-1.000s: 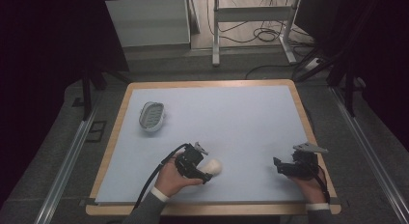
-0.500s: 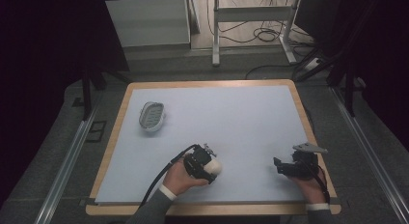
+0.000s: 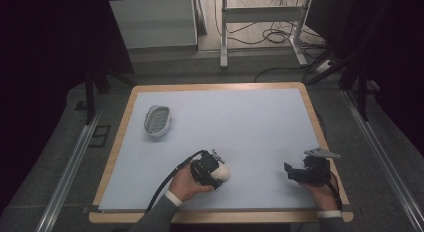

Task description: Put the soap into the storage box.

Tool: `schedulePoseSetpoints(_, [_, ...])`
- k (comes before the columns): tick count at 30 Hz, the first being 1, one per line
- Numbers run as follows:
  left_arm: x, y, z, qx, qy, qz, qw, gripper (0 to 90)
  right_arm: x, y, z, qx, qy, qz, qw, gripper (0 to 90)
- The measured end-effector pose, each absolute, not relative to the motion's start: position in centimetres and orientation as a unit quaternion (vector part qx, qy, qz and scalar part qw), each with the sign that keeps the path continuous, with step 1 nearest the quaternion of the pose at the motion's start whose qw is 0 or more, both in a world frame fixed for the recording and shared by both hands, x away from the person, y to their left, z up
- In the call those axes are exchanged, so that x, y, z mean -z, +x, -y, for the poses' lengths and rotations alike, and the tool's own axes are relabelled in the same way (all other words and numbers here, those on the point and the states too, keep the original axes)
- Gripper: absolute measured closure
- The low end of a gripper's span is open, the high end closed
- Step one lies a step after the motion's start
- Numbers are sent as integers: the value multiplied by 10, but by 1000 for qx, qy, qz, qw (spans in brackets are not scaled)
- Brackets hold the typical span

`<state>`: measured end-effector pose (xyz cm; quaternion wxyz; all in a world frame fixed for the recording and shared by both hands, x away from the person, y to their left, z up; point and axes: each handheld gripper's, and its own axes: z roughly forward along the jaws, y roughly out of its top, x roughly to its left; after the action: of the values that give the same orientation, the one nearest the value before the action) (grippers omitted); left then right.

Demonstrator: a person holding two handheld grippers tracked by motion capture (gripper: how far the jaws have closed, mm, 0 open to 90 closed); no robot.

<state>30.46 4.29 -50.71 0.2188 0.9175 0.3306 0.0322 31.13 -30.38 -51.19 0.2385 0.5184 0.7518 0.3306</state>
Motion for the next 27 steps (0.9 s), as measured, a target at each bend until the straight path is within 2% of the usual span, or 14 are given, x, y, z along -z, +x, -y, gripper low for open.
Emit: schedulePoseSetpoints(27, [484, 318, -76, -37, 896, -356, 264, 496, 513, 312, 307, -326, 524, -750, 238, 71])
